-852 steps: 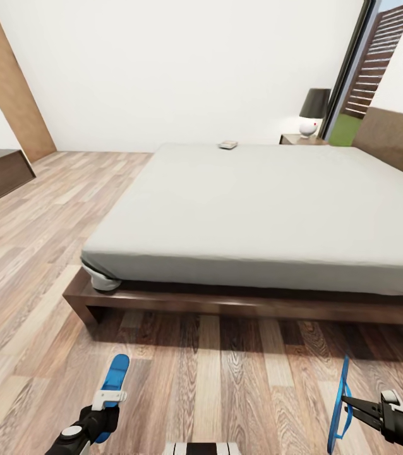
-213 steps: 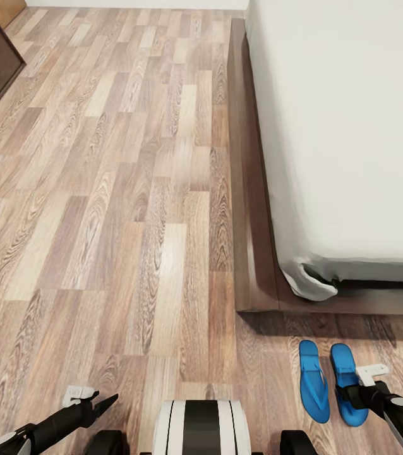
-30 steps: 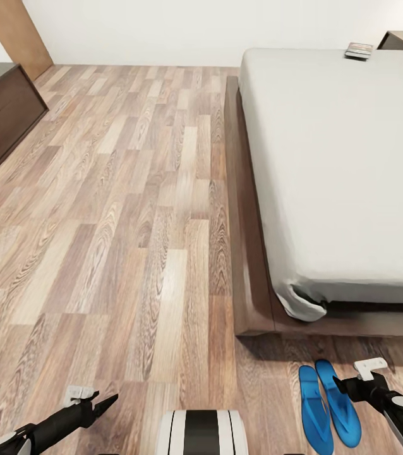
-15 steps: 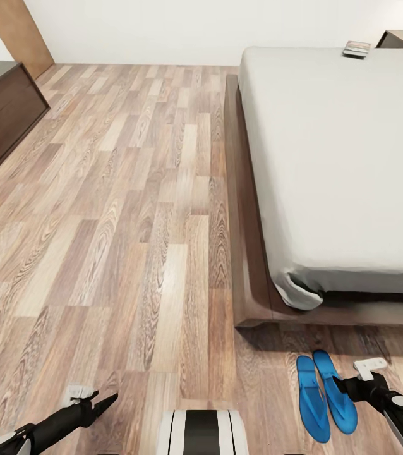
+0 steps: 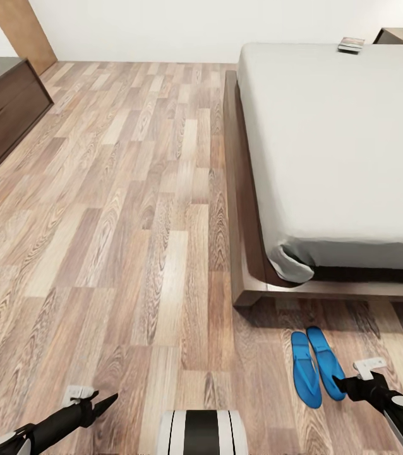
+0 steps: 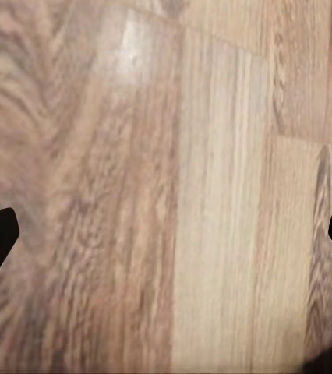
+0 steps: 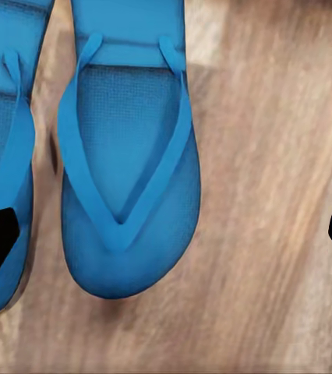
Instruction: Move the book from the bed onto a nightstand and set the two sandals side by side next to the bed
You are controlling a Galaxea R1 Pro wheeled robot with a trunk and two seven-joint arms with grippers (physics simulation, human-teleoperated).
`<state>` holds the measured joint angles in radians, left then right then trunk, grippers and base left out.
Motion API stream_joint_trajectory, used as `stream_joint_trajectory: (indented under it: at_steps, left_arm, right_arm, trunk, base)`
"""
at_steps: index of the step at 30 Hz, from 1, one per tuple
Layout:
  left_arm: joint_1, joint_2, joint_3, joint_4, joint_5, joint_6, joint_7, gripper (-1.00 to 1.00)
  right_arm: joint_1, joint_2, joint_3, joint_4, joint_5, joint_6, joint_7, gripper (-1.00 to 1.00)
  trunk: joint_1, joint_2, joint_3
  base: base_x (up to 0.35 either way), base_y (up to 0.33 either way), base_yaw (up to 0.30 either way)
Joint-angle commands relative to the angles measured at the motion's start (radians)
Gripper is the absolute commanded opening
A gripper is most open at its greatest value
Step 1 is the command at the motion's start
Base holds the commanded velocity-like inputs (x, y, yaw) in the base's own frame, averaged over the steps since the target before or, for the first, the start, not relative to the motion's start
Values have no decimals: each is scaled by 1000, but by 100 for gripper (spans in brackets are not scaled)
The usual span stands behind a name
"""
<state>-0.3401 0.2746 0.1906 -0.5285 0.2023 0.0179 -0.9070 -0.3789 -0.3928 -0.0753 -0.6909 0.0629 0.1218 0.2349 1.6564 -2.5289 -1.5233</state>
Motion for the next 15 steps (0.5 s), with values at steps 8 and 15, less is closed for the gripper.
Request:
stream_joint_trajectory:
  at_steps: [8,15]
  left_arm:
    - [0,0,1,1,3,2,-4,100]
    - [0,0,0,1,3,1,-4,100]
  right_arm:
    - [0,-11,-25,-1,-240,60,344,100]
    - [0,-23,-27,-2,-334,152,589,100]
  trunk:
    - [0,0,-1]
    - [0,0,-1]
  base:
    - [-4,0,0]
    - [0,0,0]
